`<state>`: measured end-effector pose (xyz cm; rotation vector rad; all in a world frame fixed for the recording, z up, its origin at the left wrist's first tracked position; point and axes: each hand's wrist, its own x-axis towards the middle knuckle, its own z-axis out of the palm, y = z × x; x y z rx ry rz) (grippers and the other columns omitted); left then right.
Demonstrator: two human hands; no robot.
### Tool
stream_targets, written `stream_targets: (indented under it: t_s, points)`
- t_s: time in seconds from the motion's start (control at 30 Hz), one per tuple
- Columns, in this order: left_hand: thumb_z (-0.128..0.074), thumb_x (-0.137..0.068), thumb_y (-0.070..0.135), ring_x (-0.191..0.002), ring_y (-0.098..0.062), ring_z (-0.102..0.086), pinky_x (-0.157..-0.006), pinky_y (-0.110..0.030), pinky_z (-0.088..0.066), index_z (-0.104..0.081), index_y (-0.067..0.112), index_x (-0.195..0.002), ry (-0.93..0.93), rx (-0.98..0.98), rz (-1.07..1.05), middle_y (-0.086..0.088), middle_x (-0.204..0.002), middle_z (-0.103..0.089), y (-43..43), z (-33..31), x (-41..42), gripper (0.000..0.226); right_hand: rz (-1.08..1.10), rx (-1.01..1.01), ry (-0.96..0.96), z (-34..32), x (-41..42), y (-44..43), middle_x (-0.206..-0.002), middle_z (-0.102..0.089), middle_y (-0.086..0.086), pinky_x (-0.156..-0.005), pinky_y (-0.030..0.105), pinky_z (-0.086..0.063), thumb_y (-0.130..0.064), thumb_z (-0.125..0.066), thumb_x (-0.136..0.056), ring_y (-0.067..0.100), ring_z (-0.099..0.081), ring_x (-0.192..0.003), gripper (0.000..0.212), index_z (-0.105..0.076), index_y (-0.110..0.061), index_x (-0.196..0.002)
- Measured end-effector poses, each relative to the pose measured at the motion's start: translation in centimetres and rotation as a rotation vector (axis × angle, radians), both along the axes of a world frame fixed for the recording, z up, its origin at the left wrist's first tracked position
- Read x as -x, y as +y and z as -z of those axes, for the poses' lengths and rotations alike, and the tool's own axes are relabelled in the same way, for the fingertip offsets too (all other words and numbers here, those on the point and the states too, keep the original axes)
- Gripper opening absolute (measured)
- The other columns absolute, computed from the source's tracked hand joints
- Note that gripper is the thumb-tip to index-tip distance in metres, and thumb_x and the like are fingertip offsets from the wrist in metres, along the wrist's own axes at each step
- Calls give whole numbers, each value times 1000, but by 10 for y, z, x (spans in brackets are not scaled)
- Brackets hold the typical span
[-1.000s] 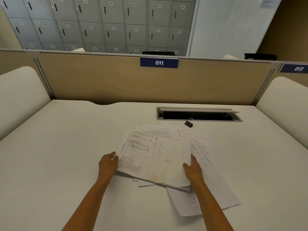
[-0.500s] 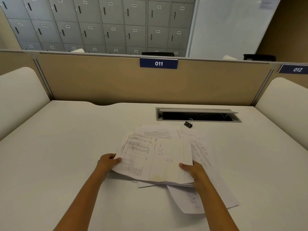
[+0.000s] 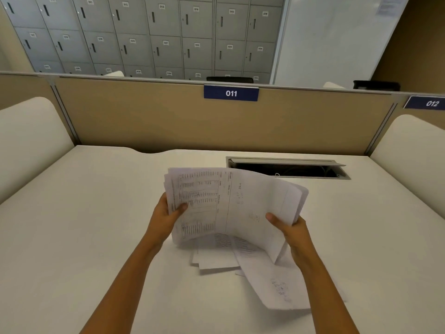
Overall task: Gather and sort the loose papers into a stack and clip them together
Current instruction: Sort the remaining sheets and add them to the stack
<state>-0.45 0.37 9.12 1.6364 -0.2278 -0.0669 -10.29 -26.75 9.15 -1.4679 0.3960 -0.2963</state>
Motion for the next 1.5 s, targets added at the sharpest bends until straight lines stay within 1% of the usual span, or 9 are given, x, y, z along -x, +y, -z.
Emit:
stream_targets:
  t_s: [0.13,0.4,0.63,0.9,1.0,1.1,1.2,1.33,1.5]
  points:
    - [-59,-72,38,-97,-12,-60,-73,-28,-53,-52,30,-111,5,50,-25,6,-108,-62,-4,-3,1,41,-22,15,49,5,1,-3,-100,-68,2,-72,33,-53,-46,-80,-36,21,-63,-94,63,-62,-27,-94]
    - [-53,-74,45,-90,-17,-63,-62,-22,-53,-49,25,-118,-65,24,-85,5,-102,-63,-10,-13,-3,49,0,15,-65,-8,-1,-4,-88,-69,-1,-64,30,-52,-30,-74,-58,19,-64,-84,34,-63,-25,-90]
    - [-57,-75,39,-99,-12,-58,-68,-22,-53,-44,29,-123,2,-41,-12,7,-111,-58,-3,3,0,51,-50,77,11,7,0,-5,-93,-67,-1,-69,31,-52,-51,-74,-41,18,-61,-89,57,-60,-30,-91]
    - [-61,-86,26,-86,-22,-66,-79,-37,-56,-59,18,-107,-18,-241,-108,-4,-101,-68,2,-13,-4,24,45,30,-23,1,-1,-12,-89,-70,-1,-63,25,-54,-42,-83,-57,16,-67,-80,54,-63,-17,-100]
    - [-64,-85,22,-86,-24,-66,-80,-41,-56,-58,14,-113,119,-132,-145,-8,-102,-68,11,-26,-12,30,54,-78,17,5,0,-17,-92,-73,2,-61,32,-58,-53,-87,-33,22,-70,-81,87,-62,-14,-106]
    - [-65,-84,14,-90,-26,-65,-78,-36,-54,-54,12,-121,273,17,-166,-11,-106,-66,16,-29,-15,39,42,-298,13,13,3,-16,-101,-72,10,-60,33,-58,-29,-87,-46,25,-70,-85,77,-61,-6,-115]
    - [-61,-85,9,-81,-18,-67,-65,-26,-57,-53,4,-123,397,314,-144,-7,-98,-68,2,-25,-9,39,31,-428,49,22,2,4,-90,-75,13,-57,34,-58,-39,-94,-23,25,-72,-77,86,-68,-3,-97]
    - [-52,-91,8,-84,-18,-63,-71,-31,-52,-52,8,-123,438,463,-146,-8,-109,-64,-34,-18,5,32,36,-600,96,33,-1,46,-101,-69,26,-60,38,-58,-24,-81,-56,33,-70,-81,66,-62,12,-108]
    - [-54,-90,8,-100,-27,-61,-90,-44,-49,-50,13,-129,464,620,-210,-8,-119,-61,-48,-15,12,39,30,-576,31,38,-1,74,-88,-75,3,-76,44,-55,-11,-77,-64,27,-66,-90,40,-64,-13,-102]
